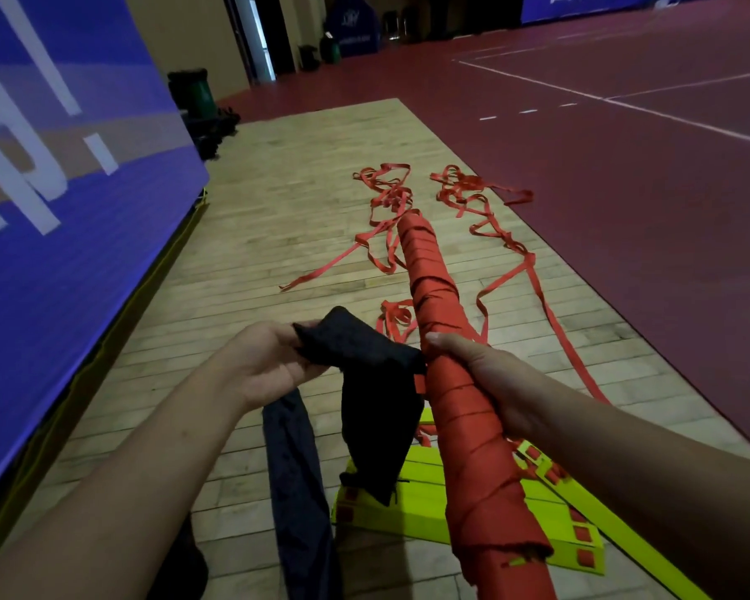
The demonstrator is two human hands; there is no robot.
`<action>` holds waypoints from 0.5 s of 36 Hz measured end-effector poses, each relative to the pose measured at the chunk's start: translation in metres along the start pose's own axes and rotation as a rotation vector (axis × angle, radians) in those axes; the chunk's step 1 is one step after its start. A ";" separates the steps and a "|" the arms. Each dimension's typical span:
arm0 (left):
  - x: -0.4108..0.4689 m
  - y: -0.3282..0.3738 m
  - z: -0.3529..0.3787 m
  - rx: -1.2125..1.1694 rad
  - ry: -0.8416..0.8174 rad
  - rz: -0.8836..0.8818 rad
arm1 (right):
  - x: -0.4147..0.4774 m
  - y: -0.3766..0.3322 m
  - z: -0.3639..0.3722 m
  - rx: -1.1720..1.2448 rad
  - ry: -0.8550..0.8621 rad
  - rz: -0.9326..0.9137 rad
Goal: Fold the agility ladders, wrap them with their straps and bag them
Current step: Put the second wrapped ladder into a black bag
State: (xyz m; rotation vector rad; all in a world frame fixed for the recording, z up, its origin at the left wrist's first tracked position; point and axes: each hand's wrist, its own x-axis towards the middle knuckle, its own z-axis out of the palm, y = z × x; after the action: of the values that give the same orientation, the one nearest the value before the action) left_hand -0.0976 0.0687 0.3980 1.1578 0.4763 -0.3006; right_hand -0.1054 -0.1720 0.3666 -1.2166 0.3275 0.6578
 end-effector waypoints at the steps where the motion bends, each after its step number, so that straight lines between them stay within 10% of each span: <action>1: 0.000 -0.001 0.000 0.004 -0.006 -0.019 | 0.002 0.001 0.001 0.007 -0.001 0.015; 9: 0.003 -0.002 -0.010 0.489 -0.271 0.017 | 0.010 0.002 0.006 0.022 -0.008 0.078; 18: 0.018 -0.009 -0.018 0.685 0.218 0.097 | 0.014 -0.002 0.004 -0.277 0.088 -0.114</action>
State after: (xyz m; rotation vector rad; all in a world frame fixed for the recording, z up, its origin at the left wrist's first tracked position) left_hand -0.0896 0.0820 0.3759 1.8893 0.5215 -0.2604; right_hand -0.0942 -0.1643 0.3614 -1.5207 0.2430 0.5645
